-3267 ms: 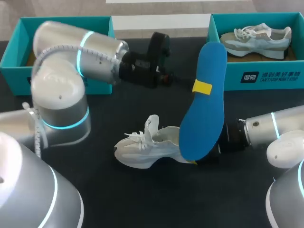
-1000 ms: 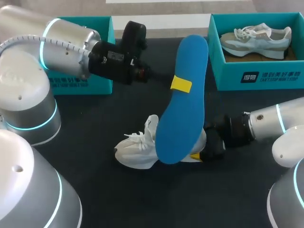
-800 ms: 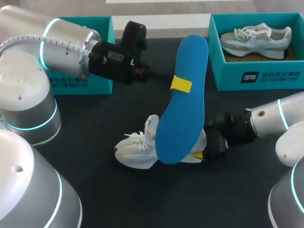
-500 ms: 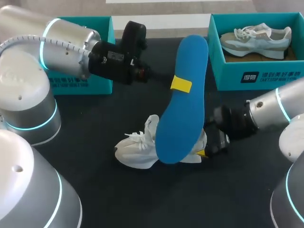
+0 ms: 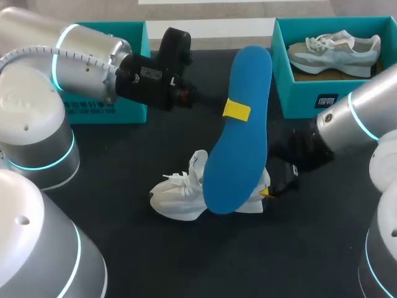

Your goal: Take the shoe out of the shoebox, open the shoe tongue, remove and reinsert the insole, then place the shoe into the shoebox

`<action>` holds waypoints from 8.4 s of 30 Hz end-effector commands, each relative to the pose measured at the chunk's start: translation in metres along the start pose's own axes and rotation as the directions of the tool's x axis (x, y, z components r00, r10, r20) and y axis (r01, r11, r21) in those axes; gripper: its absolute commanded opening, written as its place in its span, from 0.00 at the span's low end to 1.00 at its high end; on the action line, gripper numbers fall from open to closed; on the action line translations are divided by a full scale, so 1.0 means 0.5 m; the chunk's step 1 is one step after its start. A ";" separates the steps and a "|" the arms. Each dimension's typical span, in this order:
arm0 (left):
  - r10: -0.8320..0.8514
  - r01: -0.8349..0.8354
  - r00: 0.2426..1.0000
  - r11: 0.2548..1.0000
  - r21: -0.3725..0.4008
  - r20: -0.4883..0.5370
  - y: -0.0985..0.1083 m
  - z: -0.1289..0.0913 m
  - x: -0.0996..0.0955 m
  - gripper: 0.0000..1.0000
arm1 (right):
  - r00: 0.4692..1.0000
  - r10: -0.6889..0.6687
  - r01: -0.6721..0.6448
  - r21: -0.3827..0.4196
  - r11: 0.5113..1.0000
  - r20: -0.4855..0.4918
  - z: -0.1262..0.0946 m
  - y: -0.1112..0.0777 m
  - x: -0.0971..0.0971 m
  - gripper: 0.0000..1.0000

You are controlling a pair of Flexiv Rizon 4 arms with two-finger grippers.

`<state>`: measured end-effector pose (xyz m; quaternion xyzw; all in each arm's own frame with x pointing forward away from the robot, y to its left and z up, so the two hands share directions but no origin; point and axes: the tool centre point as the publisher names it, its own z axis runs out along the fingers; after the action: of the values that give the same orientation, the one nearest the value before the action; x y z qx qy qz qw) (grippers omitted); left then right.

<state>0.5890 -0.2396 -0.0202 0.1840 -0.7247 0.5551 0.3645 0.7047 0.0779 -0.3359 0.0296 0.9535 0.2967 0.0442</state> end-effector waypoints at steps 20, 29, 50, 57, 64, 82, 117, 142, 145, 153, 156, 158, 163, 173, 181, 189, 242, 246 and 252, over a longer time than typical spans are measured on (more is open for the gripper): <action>0.000 0.000 1.000 1.000 0.000 0.000 0.002 0.001 -0.001 0.00 | 0.999 -0.044 0.050 0.291 0.956 -0.028 -0.042 0.033 -0.031 1.00; 0.000 0.000 1.000 1.000 0.000 0.000 0.002 0.001 -0.001 0.00 | 0.998 -0.023 0.040 0.286 0.957 -0.060 -0.036 0.034 -0.045 1.00; 0.000 0.000 1.000 1.000 0.000 0.000 0.002 0.001 -0.001 0.00 | 0.999 0.012 0.001 0.293 0.956 -0.043 0.067 0.115 -0.091 1.00; 0.000 0.000 1.000 1.000 0.000 0.000 0.002 0.001 -0.001 0.00 | 0.998 0.023 -0.009 0.225 0.974 -0.060 0.138 0.097 -0.106 1.00; 0.000 0.000 1.000 1.000 0.000 0.000 0.002 0.001 -0.001 0.00 | 0.996 0.017 0.003 0.230 0.973 -0.085 0.181 0.081 -0.101 1.00; 0.000 0.000 1.000 1.000 0.000 0.000 0.002 0.001 -0.001 0.00 | 0.989 0.071 -0.034 0.275 0.961 -0.127 0.196 0.062 -0.062 0.00; 0.000 0.000 1.000 1.000 0.000 0.000 0.002 0.001 -0.001 0.00 | 0.510 0.841 -0.852 -0.025 0.522 0.183 0.127 0.055 0.018 0.00; 0.000 0.000 1.000 1.000 0.000 0.000 0.002 0.001 -0.001 0.00 | 0.145 0.947 -0.962 -0.185 0.203 0.288 0.117 0.063 0.039 0.00; 0.000 0.000 1.000 1.000 0.000 0.000 0.002 0.001 -0.001 0.00 | 0.162 0.948 -0.958 -0.189 0.218 0.273 0.123 0.064 0.029 0.00; 0.000 0.000 1.000 1.000 0.000 0.000 0.002 0.001 -0.001 0.00 | 0.143 0.951 -0.960 -0.194 0.201 0.276 0.136 0.057 0.017 0.00; 0.000 0.000 1.000 1.000 0.000 0.000 0.002 0.001 -0.001 0.00 | 0.111 0.957 -0.960 -0.219 0.173 0.269 0.151 0.062 0.021 0.00; 0.000 0.000 1.000 1.000 0.000 0.000 0.002 0.001 -0.001 0.00 | 0.093 0.960 -0.959 -0.236 0.158 0.265 0.161 0.061 0.023 0.00; 0.000 0.000 1.000 1.000 0.000 0.000 0.002 0.001 -0.001 0.00 | 0.081 0.959 -0.958 -0.245 0.150 0.271 0.186 0.062 0.024 0.00; 0.000 0.000 1.000 1.000 0.000 0.000 0.002 0.001 -0.001 0.00 | 0.002 0.967 -0.962 -0.262 0.071 0.256 0.186 0.061 0.036 1.00; 0.000 0.000 1.000 1.000 0.000 0.000 0.002 0.001 -0.001 0.00 | -0.029 0.985 -0.969 -0.247 0.014 0.169 0.104 0.067 0.044 1.00; 0.000 0.000 1.000 1.000 0.000 0.000 0.002 0.001 -0.001 0.00 | 0.029 0.990 -0.987 -0.158 0.007 -0.136 0.038 0.087 0.046 1.00; 0.000 0.000 1.000 1.000 0.000 0.000 0.002 0.001 -0.001 0.00 | 0.146 0.747 -0.987 -0.149 0.064 -0.648 -0.248 0.176 -0.001 1.00; 0.000 0.000 1.000 1.000 0.000 0.000 0.002 0.001 -0.001 0.00 | 0.161 0.693 -0.985 -0.158 0.068 -0.702 -0.264 0.184 0.006 1.00; 0.000 0.000 1.000 1.000 0.000 0.000 0.002 0.001 -0.001 0.00 | 0.161 0.697 -0.985 -0.157 0.070 -0.698 -0.264 0.184 0.007 1.00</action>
<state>0.5890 -0.2395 -0.0203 0.1838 -0.7246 0.5552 0.3646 0.6926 0.0786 -0.1761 0.5137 0.5617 0.5391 -0.3605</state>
